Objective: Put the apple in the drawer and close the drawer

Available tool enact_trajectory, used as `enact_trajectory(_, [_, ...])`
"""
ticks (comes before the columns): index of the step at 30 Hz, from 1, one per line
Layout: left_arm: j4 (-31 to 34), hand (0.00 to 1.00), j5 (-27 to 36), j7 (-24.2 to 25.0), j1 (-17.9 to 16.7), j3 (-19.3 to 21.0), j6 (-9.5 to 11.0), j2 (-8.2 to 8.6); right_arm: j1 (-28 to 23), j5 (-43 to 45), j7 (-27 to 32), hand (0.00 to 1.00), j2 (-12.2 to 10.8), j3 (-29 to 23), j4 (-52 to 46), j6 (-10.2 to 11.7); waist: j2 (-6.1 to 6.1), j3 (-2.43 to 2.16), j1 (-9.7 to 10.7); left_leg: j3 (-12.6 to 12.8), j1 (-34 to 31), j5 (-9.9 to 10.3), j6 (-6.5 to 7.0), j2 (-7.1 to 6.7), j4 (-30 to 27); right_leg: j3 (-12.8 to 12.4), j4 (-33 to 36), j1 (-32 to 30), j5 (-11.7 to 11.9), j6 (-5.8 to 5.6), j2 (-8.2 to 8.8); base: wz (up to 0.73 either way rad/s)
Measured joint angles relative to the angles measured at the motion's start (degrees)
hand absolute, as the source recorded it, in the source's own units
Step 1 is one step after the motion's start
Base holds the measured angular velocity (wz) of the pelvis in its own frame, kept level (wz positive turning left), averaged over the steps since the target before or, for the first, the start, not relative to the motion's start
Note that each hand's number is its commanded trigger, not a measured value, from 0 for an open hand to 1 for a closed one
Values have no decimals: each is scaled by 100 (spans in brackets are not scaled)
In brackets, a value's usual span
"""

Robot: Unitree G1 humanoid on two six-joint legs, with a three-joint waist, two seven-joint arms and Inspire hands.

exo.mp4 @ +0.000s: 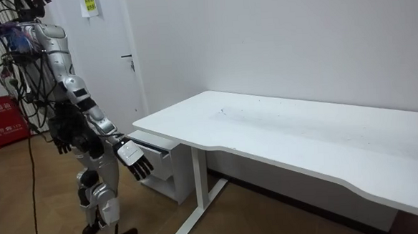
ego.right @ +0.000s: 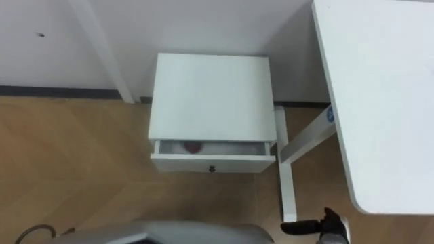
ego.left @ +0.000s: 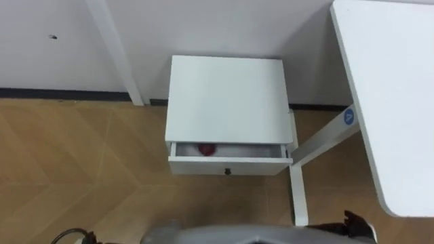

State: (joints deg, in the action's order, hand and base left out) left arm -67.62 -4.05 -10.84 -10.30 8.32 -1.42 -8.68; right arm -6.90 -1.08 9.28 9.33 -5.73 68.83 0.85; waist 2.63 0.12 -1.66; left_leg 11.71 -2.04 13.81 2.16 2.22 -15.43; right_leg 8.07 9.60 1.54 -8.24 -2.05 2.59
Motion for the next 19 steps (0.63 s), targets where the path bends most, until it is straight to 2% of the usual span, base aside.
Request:
enact_trajectory(2, [1, 0, -2, 28, -7, 46, 0, 43, -9, -1, -61, 0, 0, -1, 21, 7, -66, 17, 4, 0, 77, -17, -26, 2, 90, 19, -7, 34, -1, 1, -15, 0])
enact_trajectory(4, [7, 0, -2, 44, -15, 47, 1, 68, -40, -12, -88, 0, 0, -1, 36, 9, -104, -3, 9, 4, 119, -28, -41, 1, 160, 57, -7, 42, -5, 7, -19, -4])
enact_trajectory(7, [13, 0, -12, 104, -37, 78, 2, 96, -95, -78, -239, 0, -2, -3, 45, 26, -157, -3, 12, 15, 186, -47, -53, -9, 260, 99, -13, 57, -5, 6, -20, -3])
enact_trajectory(10, [17, 0, -13, 150, -38, 140, 3, 101, -112, -86, -364, 0, -18, -4, 100, 34, -159, 9, 18, 9, 264, -62, -56, -27, 295, 155, -60, 128, -5, 6, -13, 0])
enact_trajectory(15, [14, 0, -18, 166, -38, 185, 10, 104, -97, -99, -507, 0, -31, -16, 267, 52, -132, 4, 21, -2, 317, -65, -51, -65, 348, 168, -109, 177, -8, 6, 6, 0])
enact_trajectory(17, [-30, 0, -61, 179, -71, 274, 7, 107, -103, -99, -494, 0, -43, -17, 391, 48, -130, 25, -2, -19, 374, -66, -44, -78, 378, 185, -111, 233, -9, 3, 13, 3])
enact_trajectory(19, [-57, 0, -66, 179, -67, 280, -3, 106, -96, -116, -477, 0, -49, -18, 461, 39, -154, 11, 7, -23, 378, -62, -37, -88, 381, 175, -111, 232, -9, 3, 20, 0])
